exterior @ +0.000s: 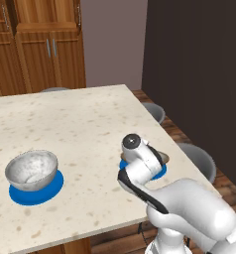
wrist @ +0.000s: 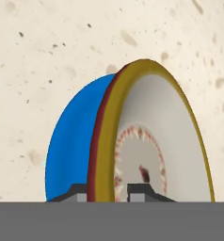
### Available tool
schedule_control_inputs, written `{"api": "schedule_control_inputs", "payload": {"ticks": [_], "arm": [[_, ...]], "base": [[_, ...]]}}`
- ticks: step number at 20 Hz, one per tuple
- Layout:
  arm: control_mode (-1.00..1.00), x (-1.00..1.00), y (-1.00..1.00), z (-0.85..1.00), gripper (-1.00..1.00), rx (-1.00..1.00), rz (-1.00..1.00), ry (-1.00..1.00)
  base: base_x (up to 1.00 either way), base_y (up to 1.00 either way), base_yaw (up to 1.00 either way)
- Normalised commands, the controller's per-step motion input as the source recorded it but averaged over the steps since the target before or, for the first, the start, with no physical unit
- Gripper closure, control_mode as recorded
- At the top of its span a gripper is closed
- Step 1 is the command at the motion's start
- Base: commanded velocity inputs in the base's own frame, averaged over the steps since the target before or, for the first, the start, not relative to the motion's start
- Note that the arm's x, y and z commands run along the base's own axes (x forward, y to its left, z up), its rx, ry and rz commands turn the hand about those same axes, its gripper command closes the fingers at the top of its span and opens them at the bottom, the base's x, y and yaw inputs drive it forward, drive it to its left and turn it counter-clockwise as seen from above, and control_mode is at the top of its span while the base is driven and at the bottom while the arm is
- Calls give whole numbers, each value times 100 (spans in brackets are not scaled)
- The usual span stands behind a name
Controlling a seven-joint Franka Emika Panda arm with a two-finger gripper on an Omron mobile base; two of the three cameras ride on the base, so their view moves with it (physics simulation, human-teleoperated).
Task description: Move the bowls from the cabinet to the plates on the dining table.
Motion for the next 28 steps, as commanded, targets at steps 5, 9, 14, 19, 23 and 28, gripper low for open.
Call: {"api": "schedule_control_inputs", "payload": {"ticks": [5, 9, 14, 19, 23, 28], "arm": [[-100, 27, -18, -44, 100, 0, 0, 0], [-100, 5, -19, -16, 100, 0, 0, 0], [-100, -17, -4, 0, 100, 0, 0, 0], [-100, -12, 0, -1, -100, 0, 0, 0], [-100, -3, 0, 0, -100, 0, 0, 0], [-100, -13, 0, 0, -100, 0, 0, 2]], "base": [[0, 0, 0], [0, 0, 0], [0, 0, 0], [0, 0, 0], [0, 0, 0], [0, 0, 0]]}}
